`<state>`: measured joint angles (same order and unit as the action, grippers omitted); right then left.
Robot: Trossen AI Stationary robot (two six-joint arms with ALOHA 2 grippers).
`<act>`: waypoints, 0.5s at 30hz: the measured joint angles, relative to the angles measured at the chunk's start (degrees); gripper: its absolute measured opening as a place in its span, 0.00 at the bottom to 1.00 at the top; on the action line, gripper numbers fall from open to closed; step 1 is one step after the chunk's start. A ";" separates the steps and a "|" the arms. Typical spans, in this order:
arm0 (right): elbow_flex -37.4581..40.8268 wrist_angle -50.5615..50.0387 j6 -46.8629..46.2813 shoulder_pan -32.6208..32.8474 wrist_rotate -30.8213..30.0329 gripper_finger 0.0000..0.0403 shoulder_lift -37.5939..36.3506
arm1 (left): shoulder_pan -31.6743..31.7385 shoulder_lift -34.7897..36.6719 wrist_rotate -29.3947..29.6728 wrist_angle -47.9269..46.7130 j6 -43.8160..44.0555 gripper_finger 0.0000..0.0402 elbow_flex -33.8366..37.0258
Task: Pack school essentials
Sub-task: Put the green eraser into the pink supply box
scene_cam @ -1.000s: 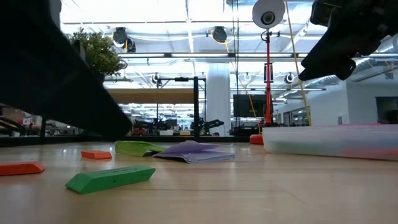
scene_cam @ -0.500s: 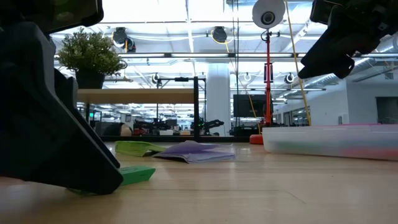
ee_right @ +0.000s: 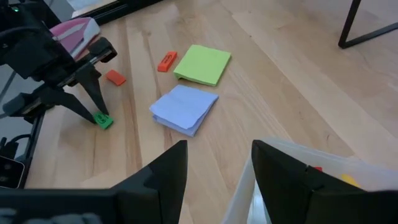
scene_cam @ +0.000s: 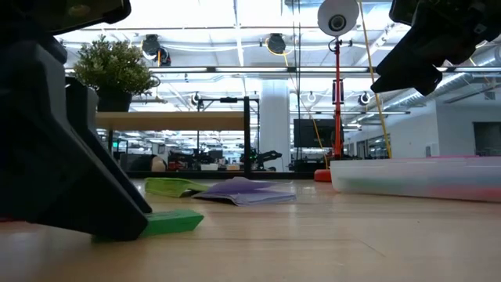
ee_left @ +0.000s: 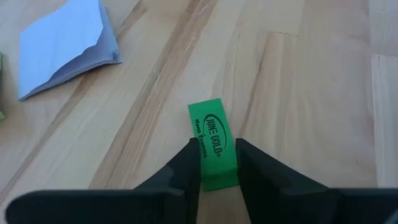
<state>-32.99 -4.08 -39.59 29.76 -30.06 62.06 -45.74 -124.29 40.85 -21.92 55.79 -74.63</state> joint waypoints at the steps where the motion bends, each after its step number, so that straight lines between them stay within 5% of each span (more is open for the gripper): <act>1: 0.00 0.00 0.00 0.00 -0.02 0.42 0.00 | 0.00 0.00 0.08 0.13 -0.76 0.23 0.02; 8: 0.00 3.73 1.26 0.01 0.01 0.42 1.39 | 0.20 0.17 0.98 2.60 -5.81 0.23 0.28; 15: -0.02 24.11 15.44 0.39 5.48 0.43 12.05 | 2.31 3.96 0.71 1.86 -13.77 0.25 0.73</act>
<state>-33.01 20.04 -24.15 30.15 -24.59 74.11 -43.43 -120.33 41.56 -20.06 42.02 -73.90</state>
